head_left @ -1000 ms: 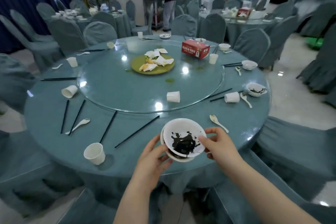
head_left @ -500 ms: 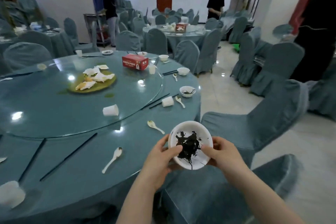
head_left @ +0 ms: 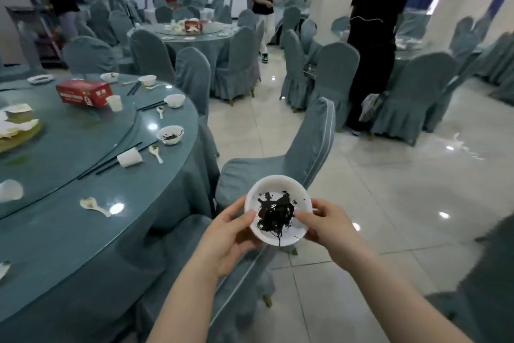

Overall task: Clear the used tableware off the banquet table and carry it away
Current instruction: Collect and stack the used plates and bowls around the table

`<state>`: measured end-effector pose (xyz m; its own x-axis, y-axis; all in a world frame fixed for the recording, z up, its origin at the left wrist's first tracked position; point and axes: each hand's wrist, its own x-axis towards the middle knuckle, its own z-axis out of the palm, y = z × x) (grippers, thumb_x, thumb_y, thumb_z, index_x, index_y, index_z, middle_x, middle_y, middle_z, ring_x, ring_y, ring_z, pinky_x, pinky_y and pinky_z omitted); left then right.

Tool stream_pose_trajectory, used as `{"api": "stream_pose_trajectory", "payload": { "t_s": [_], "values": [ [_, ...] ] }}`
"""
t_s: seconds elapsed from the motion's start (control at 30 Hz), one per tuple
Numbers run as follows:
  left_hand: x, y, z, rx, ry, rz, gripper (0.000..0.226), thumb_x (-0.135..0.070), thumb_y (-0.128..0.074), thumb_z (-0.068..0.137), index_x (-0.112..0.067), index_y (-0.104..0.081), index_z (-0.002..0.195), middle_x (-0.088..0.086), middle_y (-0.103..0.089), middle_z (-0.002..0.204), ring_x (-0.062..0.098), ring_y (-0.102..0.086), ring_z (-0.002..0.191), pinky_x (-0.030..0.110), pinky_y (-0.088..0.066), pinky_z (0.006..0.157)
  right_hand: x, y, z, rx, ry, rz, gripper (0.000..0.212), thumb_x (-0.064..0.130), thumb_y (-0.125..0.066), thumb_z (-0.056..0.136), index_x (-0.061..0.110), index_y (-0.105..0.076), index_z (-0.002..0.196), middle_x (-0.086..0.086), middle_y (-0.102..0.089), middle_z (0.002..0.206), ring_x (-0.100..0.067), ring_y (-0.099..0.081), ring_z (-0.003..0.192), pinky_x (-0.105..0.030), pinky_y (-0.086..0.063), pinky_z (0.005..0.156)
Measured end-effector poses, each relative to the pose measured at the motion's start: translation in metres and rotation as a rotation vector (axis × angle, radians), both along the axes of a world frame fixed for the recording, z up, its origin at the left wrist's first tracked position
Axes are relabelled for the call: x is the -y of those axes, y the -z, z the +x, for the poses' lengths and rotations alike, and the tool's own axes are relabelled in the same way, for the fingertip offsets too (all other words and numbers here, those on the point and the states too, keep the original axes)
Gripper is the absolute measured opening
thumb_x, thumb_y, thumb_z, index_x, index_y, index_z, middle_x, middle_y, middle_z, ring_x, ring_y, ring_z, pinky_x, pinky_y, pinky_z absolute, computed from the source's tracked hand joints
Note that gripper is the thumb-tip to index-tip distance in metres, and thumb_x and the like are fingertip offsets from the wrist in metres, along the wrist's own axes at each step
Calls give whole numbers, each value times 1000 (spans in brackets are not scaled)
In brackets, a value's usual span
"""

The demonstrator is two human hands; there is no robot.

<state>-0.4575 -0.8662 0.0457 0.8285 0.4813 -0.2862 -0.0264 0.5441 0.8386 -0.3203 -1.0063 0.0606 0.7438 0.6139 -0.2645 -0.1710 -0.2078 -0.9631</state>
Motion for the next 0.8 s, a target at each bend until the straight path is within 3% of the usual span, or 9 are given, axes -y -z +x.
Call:
{"api": "stream_pose_trajectory", "payload": {
  "t_s": [0.13, 0.27, 0.43, 0.57, 0.8],
  "values": [
    [-8, 6, 46, -7, -71, -20, 40, -17, -65, 74, -17, -67, 114, 12, -73, 103, 24, -72, 84, 36, -58, 65, -10, -1, 51, -36, -32, -1, 23, 34, -60, 91, 14, -70, 96, -3, -71, 82, -16, -61, 67, -30, -53, 67],
    [-35, 21, 93, -27, -153, -31, 42, -16, -66, 73, -18, -66, 116, 11, -73, 106, 25, -72, 86, 35, -58, 64, -42, 5, 108, -30, -118, -38, 31, 40, -54, 93, 15, -69, 102, -6, -71, 88, -18, -60, 71, -31, -52, 70],
    [-81, 30, 171, -22, -227, -54, 47, -19, -66, 72, -21, -64, 119, 8, -74, 102, 23, -72, 85, 34, -59, 63, -85, 13, 190, -1, -126, -83, 21, 27, -54, 95, 16, -70, 103, -4, -69, 90, -16, -61, 71, -27, -51, 65],
    [-114, 25, 219, 28, -311, -98, 31, -15, -62, 83, -21, -66, 113, 6, -75, 97, 21, -73, 82, 33, -59, 62, -111, 13, 253, -8, -100, -74, 16, 17, -54, 95, 18, -70, 98, -2, -72, 86, -15, -61, 68, -27, -50, 62],
    [-177, 11, 231, 50, -535, -90, 24, -17, -55, 92, -23, -66, 112, 3, -74, 102, 20, -72, 87, 33, -59, 67, -210, 18, 303, -66, -273, -52, 16, 13, -53, 95, 14, -68, 96, -4, -71, 82, -16, -61, 65, -24, -48, 56]
  ]
}}
